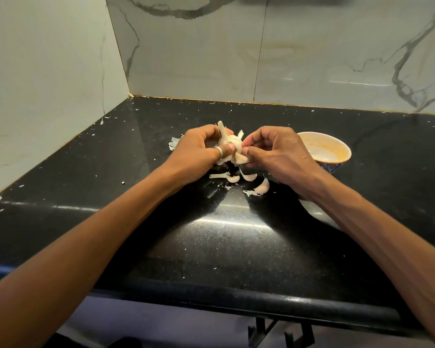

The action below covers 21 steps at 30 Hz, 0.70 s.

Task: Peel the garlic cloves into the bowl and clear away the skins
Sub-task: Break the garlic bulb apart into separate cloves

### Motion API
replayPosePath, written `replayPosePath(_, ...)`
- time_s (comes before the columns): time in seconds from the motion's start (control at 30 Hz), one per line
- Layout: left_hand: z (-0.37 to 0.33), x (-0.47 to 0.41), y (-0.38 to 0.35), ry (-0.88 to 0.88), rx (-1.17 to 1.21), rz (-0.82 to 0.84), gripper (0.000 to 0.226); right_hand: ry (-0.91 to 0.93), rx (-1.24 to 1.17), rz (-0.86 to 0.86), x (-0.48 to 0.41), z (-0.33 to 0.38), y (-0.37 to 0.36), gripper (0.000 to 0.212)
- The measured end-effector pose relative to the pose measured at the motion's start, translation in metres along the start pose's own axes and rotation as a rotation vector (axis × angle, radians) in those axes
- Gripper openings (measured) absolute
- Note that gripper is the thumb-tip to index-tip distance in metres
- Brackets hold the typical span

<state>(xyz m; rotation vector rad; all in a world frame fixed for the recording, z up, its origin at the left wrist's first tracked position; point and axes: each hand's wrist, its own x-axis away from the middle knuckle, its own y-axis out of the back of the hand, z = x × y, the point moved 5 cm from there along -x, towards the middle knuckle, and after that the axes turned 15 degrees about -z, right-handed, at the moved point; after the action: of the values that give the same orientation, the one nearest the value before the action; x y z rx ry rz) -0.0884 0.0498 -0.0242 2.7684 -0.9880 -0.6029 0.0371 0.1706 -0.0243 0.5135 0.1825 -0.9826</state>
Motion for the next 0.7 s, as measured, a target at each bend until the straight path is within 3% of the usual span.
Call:
replayPosePath(0.3,-0.001,0.002,-0.003,-0.062,-0.046,0.07,0.036,-0.018,0.037,0.027,0.001,-0.001,-0.002,0.019)
replayPosePath(0.5,0.0,0.0,-0.002,-0.142,-0.128,0.013,0.036,0.046,0.176,0.013,0.005,0.002,-0.004,0.041)
replayPosePath(0.6,-0.002,-0.001,0.001,-0.148,-0.101,-0.006,0.036,0.168,0.341,0.02,0.006,0.008,-0.005,0.033)
replayPosePath(0.7,-0.003,-0.002,0.002,-0.127,-0.036,-0.021,0.034,0.168,0.309,0.078,0.008,0.009,-0.007,0.02)
